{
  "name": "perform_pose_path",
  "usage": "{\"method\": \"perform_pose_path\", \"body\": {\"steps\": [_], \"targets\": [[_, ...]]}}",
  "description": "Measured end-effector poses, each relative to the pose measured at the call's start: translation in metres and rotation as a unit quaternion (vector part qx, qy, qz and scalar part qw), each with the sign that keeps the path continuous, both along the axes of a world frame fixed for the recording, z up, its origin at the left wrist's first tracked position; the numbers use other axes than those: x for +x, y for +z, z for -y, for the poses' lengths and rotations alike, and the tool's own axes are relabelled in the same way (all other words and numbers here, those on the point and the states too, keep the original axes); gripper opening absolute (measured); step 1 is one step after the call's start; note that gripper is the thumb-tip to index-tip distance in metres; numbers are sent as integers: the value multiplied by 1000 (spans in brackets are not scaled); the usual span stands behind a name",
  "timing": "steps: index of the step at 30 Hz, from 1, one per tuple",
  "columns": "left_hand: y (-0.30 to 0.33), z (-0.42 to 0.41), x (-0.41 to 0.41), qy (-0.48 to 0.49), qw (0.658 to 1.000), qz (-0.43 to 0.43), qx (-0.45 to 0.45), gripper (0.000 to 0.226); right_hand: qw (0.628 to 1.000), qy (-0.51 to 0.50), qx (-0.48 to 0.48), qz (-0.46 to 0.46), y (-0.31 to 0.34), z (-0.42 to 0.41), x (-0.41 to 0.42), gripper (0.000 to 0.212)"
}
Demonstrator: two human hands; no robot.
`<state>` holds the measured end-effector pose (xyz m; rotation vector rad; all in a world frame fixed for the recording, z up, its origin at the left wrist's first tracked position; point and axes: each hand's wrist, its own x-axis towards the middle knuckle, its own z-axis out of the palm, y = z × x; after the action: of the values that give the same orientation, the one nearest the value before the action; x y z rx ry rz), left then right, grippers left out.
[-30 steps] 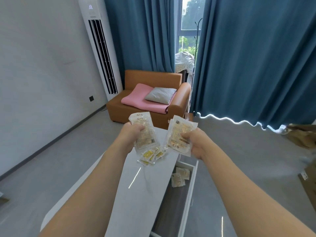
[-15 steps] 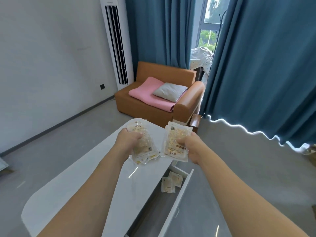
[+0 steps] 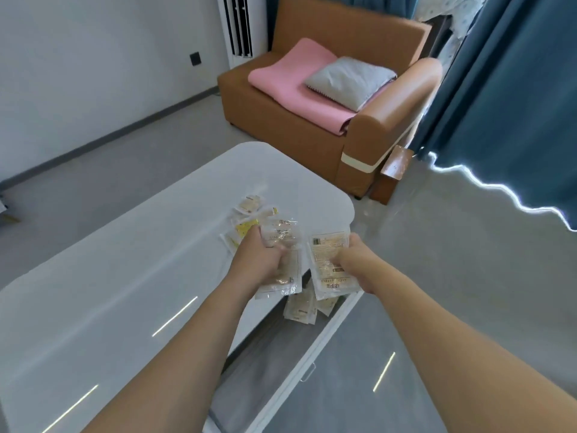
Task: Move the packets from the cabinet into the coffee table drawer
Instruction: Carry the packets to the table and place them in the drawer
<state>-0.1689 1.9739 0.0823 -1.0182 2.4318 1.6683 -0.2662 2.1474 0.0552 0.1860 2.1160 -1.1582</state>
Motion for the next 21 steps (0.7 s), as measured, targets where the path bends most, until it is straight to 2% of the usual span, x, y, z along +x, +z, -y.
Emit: {"method": "perform_pose_path", "body": {"steps": [2,4,10,12,15,18,21], "targets": [[-70,-10,-4,-14,999,19,-21,23,999,24,22,-2,-63,-2,-15,41],[-146,-20,-3,-19,998,38,-38,18,998,45,35,-9,-132,-8,-27,43],[-346,-44,0,-57,992,70,-89,17,990,108,88,-19,-314,-21,-41,42],[-399,-48,-2,-71,990,72,-98,12,987,125,95,-26,-361,-18,-44,51],[-452,-47,-8,-81,994,49,-56,12,981,154,113,-40,-412,-9,-46,58],[-482,-37,-12,-47,998,46,-20,16,967,193,156,-61,-443,3,-49,52],[-508,-32,-13,-21,995,68,74,17,952,225,184,-94,-461,8,-51,37]]}}
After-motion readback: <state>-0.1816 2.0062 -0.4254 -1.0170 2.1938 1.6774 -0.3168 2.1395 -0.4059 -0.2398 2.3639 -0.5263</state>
